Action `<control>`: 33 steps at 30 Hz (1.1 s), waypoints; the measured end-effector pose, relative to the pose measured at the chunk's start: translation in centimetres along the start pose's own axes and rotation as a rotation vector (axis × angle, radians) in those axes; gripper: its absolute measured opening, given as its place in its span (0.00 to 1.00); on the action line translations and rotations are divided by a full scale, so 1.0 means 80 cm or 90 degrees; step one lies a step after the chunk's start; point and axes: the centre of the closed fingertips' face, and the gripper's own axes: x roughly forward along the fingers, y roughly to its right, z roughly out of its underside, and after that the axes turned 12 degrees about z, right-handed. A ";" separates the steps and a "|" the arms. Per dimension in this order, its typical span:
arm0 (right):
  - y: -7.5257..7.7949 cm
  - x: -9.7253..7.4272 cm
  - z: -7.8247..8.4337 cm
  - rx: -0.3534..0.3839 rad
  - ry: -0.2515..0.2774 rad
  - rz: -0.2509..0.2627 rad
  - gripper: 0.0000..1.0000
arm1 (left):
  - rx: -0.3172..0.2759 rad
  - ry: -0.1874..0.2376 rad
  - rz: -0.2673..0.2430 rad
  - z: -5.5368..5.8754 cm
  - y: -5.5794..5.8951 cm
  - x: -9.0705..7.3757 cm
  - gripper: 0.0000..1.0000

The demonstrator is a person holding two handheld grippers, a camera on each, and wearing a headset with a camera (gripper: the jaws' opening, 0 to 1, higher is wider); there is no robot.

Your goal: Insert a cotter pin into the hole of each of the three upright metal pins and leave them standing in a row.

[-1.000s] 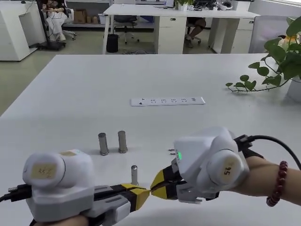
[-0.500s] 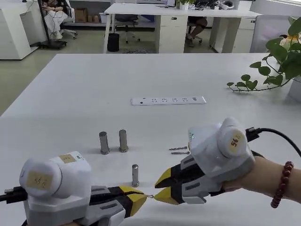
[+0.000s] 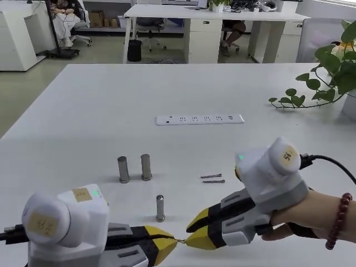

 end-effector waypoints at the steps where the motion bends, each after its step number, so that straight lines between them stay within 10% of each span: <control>1: -0.002 -0.001 0.002 0.001 0.000 -0.005 0.08 | 0.001 0.001 0.003 0.000 0.000 0.000 0.00; 14: -0.019 0.000 0.001 0.014 0.008 -0.051 0.02 | 0.010 0.015 0.040 -0.008 0.013 0.007 0.00; 33: -0.025 0.001 0.009 -0.106 -0.017 -0.036 0.00 | -0.042 0.025 0.052 0.001 0.014 0.008 0.00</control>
